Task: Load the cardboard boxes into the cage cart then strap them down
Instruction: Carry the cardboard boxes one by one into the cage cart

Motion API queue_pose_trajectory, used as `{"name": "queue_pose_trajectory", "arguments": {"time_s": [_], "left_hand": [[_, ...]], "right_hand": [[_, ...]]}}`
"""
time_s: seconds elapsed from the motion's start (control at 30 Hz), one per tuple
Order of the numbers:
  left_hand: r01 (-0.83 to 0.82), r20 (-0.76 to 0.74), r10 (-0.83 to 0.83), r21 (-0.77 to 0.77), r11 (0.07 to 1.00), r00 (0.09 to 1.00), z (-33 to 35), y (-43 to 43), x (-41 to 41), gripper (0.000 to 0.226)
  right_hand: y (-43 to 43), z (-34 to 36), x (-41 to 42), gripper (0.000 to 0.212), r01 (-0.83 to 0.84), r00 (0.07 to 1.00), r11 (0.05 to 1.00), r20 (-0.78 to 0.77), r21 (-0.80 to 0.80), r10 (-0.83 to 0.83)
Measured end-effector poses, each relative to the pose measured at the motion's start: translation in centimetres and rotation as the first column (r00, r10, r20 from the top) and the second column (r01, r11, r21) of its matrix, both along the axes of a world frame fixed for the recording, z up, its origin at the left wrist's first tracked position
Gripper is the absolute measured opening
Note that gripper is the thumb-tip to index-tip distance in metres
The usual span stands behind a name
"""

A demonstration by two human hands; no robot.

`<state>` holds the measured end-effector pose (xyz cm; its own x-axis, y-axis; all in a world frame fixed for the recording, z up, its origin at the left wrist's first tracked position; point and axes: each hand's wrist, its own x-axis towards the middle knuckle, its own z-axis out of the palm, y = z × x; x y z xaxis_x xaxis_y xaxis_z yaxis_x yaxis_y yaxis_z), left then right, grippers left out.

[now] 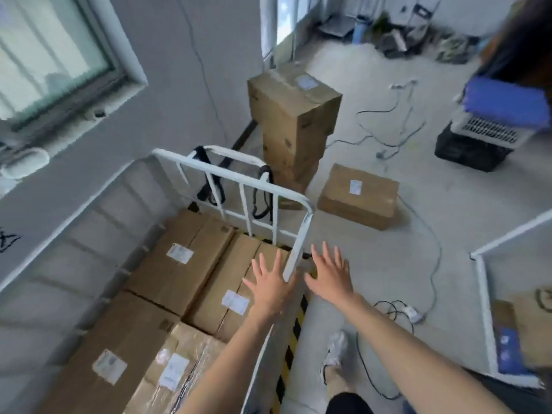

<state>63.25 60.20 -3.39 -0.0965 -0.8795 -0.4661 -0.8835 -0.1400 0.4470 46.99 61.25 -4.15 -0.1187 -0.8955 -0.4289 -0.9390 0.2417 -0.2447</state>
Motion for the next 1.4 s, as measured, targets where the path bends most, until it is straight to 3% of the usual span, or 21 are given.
{"name": "queue_pose_trajectory", "arguments": {"time_s": [0.23,0.43,0.7,1.0,1.4], "left_hand": [[0.294,0.005,-0.295,-0.049,0.954,0.956,1.1,-6.6,-19.9,0.078],[0.332,0.012,-0.332,-0.026,0.943,0.943,0.1,-11.0,-32.5,0.078],[0.308,0.033,-0.309,0.03,0.951,0.95,-2.4,-20.9,-41.1,0.074],[0.304,-0.008,-0.307,0.171,0.937,0.952,-11.1,-40.1,-52.8,0.073],[0.344,0.103,-0.408,0.379,0.859,0.907,-27.9,-61.1,-61.7,0.07]], "right_hand": [[-1.3,0.5,-18.7,0.084,0.321,0.947,0.947,0.0,-0.021,-0.321],[-5.0,0.0,-30.3,0.085,0.448,0.89,0.894,0.102,-0.025,-0.444],[-14.7,-2.4,-39.4,0.085,0.497,0.845,0.867,0.206,0.038,-0.493],[-33.9,-10.3,-50.4,0.082,0.546,0.812,0.832,0.181,0.099,-0.555],[-52.8,-27.2,-61.9,0.083,0.621,0.705,0.707,0.152,0.34,-0.693]]}}
